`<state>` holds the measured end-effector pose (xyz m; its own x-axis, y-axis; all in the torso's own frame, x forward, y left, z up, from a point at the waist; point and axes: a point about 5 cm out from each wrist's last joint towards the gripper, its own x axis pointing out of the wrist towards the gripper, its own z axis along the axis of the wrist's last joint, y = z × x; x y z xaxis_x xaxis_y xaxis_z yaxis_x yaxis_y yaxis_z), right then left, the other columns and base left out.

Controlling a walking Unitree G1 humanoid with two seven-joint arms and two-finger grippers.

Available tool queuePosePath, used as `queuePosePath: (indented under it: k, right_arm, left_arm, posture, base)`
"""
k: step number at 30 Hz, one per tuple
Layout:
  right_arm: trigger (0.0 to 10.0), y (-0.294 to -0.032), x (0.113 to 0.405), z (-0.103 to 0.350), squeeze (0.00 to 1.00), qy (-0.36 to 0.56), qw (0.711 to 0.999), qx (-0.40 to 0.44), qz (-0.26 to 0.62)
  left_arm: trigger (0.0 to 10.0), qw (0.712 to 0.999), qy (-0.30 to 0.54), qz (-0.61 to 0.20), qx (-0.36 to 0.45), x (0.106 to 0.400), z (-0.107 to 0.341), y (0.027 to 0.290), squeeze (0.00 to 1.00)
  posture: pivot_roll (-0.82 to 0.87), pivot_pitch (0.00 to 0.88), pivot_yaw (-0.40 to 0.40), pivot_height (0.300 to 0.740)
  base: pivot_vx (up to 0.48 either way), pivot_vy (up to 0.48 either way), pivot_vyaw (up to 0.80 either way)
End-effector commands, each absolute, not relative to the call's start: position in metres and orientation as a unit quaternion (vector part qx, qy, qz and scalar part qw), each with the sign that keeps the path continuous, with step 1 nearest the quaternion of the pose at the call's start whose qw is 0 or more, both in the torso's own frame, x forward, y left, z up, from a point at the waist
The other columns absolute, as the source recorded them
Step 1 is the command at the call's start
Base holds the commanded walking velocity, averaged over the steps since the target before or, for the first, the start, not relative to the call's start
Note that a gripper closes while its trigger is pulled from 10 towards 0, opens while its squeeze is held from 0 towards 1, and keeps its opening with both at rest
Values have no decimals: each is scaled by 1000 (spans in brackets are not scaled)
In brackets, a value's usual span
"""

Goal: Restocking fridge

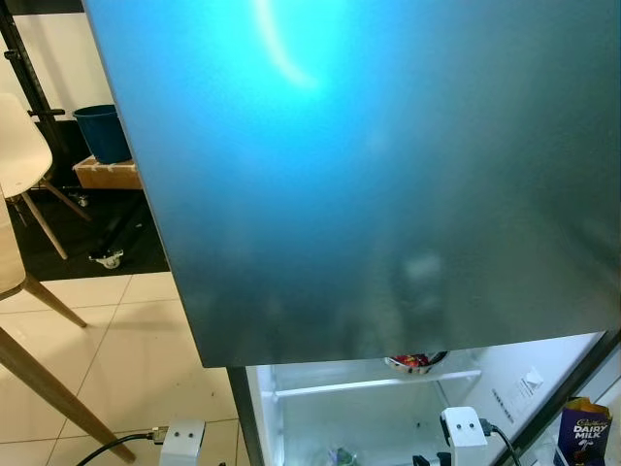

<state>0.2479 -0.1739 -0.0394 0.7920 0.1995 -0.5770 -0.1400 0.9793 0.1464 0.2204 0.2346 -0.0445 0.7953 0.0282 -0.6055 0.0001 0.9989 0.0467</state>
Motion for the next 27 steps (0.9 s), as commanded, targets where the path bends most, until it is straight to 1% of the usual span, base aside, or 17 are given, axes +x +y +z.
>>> queuePosePath:
  k: [1, 3, 8, 10, 11, 13, 15, 20, 24, 27]
  right_arm:
    - [10000, -175, 243, -43, 0, 317, 943, 60, 80]
    - [10000, -179, 243, -44, 0, 329, 941, 40, 69]
    - [10000, -180, 239, -48, 0, 346, 935, 24, 67]
    - [10000, -179, 236, -51, 0, 352, 933, 25, 65]
    - [10000, -179, 236, -51, 0, 352, 933, 25, 65]
    - [10000, -179, 234, -52, 0, 354, 933, 30, 63]
    - [10000, -179, 233, -52, 0, 353, 933, 32, 61]
    - [10000, -179, 233, -52, 0, 348, 935, 38, 56]
    - [10000, -175, 234, -51, 0, 338, 936, 78, 66]
    - [10000, -176, 235, -50, 0, 336, 938, 55, 71]
  left_arm:
    - [10000, 946, 324, 6, 32, 218, -44, 239, 0]
    - [10000, 946, 324, 5, 31, 219, -45, 238, 0]
    - [10000, 943, 331, 7, 31, 217, -46, 238, 0]
    - [10000, 939, 341, 41, -3, 214, -49, 241, 0]
    - [10000, 939, 341, 41, -3, 214, -49, 241, 0]
    - [10000, 937, 341, 73, -28, 212, -50, 245, 0]
    - [10000, 936, 340, 80, -32, 211, -50, 246, 0]
    - [10000, 936, 345, 70, -14, 211, -50, 249, 0]
    - [10000, 935, 347, 72, -17, 209, -51, 249, 0]
    - [10000, 935, 348, 70, -18, 208, -51, 249, 0]
  posture:
    - [-37, 89, -23, 719]
    - [-36, 88, -24, 729]
    - [-31, 83, -26, 729]
    - [-19, 83, -30, 729]
    - [-19, 83, -30, 729]
    - [-19, 83, -30, 729]
    - [-11, 93, -24, 729]
    - [-16, 93, -27, 729]
    - [-21, 90, -23, 729]
    - [-32, 83, -25, 740]
  base:
    - [0, 0, 0]
    - [0, 0, 0]
    - [0, 0, 0]
    - [0, 0, 0]
    - [0, 0, 0]
    - [0, 0, 0]
    - [0, 0, 0]
    - [0, 0, 0]
    - [0, 0, 0]
    - [0, 0, 0]
